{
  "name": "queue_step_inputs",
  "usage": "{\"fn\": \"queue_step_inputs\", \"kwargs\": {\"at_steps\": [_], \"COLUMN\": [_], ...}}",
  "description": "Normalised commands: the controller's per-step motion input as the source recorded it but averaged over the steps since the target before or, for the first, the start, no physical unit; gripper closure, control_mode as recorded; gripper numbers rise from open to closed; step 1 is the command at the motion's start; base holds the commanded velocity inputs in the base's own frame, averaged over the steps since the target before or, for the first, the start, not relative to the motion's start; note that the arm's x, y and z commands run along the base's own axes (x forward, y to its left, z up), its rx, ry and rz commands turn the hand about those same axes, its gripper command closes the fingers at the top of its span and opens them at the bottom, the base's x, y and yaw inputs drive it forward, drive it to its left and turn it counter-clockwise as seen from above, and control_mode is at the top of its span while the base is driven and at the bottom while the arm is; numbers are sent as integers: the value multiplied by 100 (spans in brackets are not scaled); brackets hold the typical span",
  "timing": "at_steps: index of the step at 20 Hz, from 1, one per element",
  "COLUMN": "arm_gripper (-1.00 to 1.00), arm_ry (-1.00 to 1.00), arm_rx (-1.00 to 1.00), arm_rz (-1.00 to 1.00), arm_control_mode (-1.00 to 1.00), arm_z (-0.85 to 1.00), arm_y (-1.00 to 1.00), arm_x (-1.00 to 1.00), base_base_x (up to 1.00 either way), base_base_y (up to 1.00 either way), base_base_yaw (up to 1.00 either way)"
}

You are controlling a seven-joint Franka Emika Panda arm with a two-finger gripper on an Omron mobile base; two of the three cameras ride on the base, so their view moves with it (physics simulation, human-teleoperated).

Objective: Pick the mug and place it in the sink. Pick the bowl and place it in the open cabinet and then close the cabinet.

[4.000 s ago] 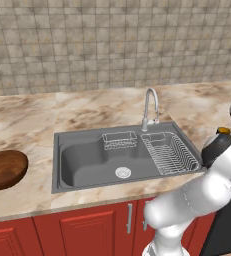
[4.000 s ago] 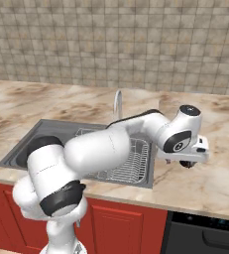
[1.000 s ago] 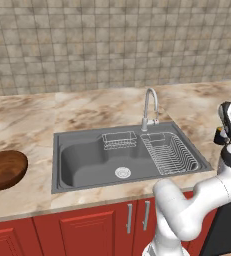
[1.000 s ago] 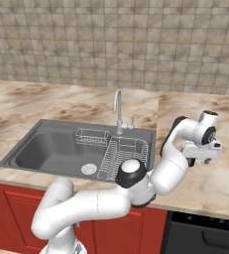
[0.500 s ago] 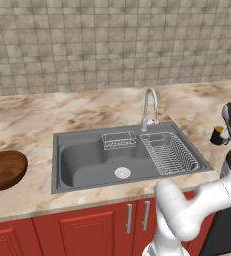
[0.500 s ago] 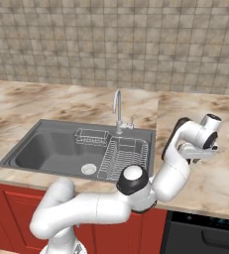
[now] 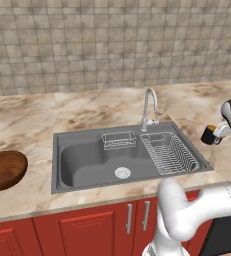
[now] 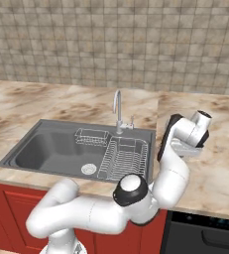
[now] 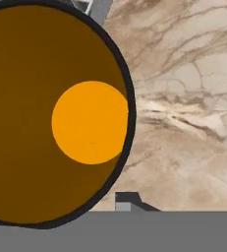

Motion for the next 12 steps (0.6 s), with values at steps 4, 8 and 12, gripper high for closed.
{"fn": "queue_step_inputs", "kwargs": {"at_steps": [4,8,12], "arm_gripper": [100,100,100], "arm_ry": [20,26,10], "arm_rx": [-3,-2,-2], "arm_rz": [7,8,6], "arm_control_mode": [-100,-100,-100], "arm_z": [97,72,30], "arm_y": [47,82,99], "arm_x": [-19,-23,-24], "base_base_x": [0,0,0], "base_base_y": [0,0,0], "base_base_yaw": [0,0,0]}}
